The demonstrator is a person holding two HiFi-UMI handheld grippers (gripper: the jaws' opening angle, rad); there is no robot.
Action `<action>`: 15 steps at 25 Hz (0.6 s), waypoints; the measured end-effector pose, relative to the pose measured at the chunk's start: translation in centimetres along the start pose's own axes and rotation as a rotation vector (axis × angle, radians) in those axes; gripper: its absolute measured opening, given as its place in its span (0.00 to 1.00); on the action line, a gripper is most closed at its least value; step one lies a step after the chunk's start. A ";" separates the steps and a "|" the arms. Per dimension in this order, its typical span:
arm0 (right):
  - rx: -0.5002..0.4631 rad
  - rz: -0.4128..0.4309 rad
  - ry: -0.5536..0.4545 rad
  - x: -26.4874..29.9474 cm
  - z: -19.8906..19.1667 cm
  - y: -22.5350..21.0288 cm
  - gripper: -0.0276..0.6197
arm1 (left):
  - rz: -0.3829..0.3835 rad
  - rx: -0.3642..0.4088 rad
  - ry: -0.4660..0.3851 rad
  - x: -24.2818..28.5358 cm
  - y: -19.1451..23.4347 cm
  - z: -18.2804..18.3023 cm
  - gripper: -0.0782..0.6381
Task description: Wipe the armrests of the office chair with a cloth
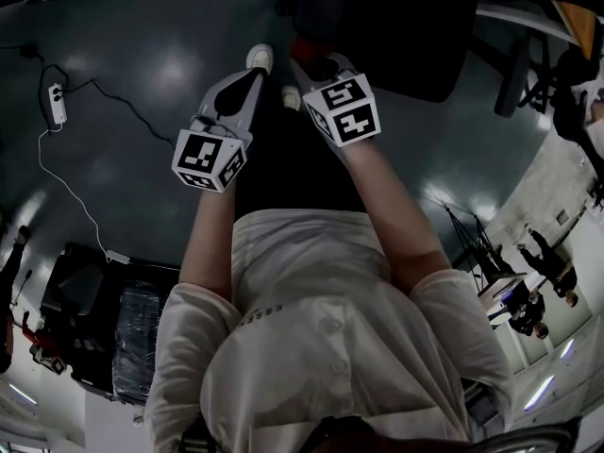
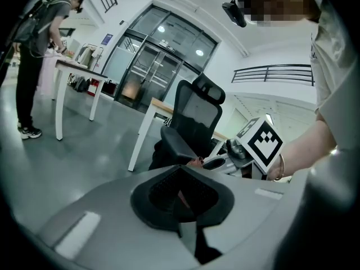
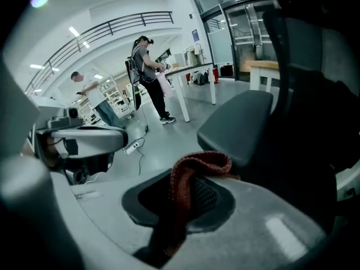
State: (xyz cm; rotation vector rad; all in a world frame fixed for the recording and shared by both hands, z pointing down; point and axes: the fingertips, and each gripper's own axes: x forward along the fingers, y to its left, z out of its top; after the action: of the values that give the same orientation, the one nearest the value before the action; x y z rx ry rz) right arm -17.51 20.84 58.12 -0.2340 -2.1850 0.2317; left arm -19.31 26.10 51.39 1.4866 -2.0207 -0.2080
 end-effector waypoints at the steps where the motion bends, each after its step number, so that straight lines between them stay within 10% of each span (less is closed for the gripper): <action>1: -0.026 0.011 -0.007 0.3 0.7 0.6 0.12 | 0.007 -0.003 -0.002 -0.1 0.2 0.0 0.13; 10: -0.177 0.070 -0.109 0.8 6.6 3.5 0.12 | 0.059 -0.015 -0.025 -1.1 1.8 1.2 0.13; 15: -0.136 -0.080 -0.276 -3.0 12.4 -1.5 0.12 | 0.053 -0.014 -0.030 -0.2 2.4 2.8 0.13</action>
State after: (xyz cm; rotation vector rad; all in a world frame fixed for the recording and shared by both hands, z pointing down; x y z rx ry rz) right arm -25.93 17.62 49.01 -0.1992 -2.4816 0.0732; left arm -22.81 26.55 50.21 1.4277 -2.0753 -0.2242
